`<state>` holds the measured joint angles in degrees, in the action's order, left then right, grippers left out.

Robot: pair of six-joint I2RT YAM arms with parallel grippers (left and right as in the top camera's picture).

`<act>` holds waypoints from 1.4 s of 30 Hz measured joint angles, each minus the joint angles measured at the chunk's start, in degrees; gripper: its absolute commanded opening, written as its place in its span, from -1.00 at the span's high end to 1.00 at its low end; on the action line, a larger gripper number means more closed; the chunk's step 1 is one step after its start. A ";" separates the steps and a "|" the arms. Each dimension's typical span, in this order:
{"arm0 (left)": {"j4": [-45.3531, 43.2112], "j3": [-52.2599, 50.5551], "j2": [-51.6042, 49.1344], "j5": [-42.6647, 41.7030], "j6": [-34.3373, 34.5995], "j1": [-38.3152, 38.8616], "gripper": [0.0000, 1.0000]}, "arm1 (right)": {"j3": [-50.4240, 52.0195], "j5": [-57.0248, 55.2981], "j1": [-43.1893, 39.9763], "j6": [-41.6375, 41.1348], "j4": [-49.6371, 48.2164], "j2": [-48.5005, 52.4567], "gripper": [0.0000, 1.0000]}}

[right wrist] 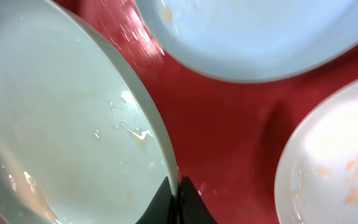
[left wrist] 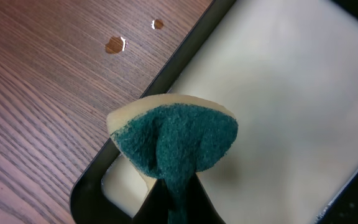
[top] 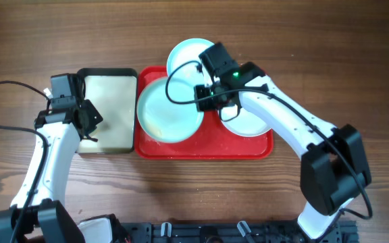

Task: Clean dirty plates on tray and stack at the side
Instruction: 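Lift the sponge with the left gripper back over the white tray, then lift the light-blue plate by its rim with the right gripper toward the white tray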

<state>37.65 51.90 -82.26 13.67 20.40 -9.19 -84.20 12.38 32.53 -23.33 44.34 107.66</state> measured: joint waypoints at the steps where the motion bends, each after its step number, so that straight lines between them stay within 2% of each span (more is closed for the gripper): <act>1: -0.02 0.00 -0.26 0.00 -0.02 0.00 0.92 | -0.63 -0.26 0.00 -0.68 -0.72 -0.28 0.91; 9: -0.39 0.00 -0.37 -0.26 0.00 0.00 0.92 | -0.81 -3.85 0.66 -5.35 -9.44 -0.37 0.91; 14: -1.27 0.00 -0.37 -1.16 -0.02 0.00 0.92 | -0.81 -9.81 4.24 -8.24 -17.70 -0.37 0.92; 21: -1.64 0.00 -0.37 -1.75 -0.02 0.00 0.92 | -0.81 -17.90 10.64 -9.53 -25.94 -0.28 0.91; 30: -1.57 0.00 0.83 -2.89 -0.02 0.02 0.92 | -0.83 -23.98 13.09 -9.27 -34.05 5.70 0.92; 35: -1.55 0.00 1.44 -5.01 -0.02 0.02 0.92 | -0.81 -26.25 13.40 -5.53 -41.51 10.14 0.91; 42: -1.64 0.00 1.49 -7.06 -0.02 0.00 0.92 | -0.81 -29.53 15.23 6.73 -49.05 11.30 0.91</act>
<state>36.01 51.90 -80.77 6.61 20.38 -9.19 -85.01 -17.15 47.77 -16.60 -4.71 118.96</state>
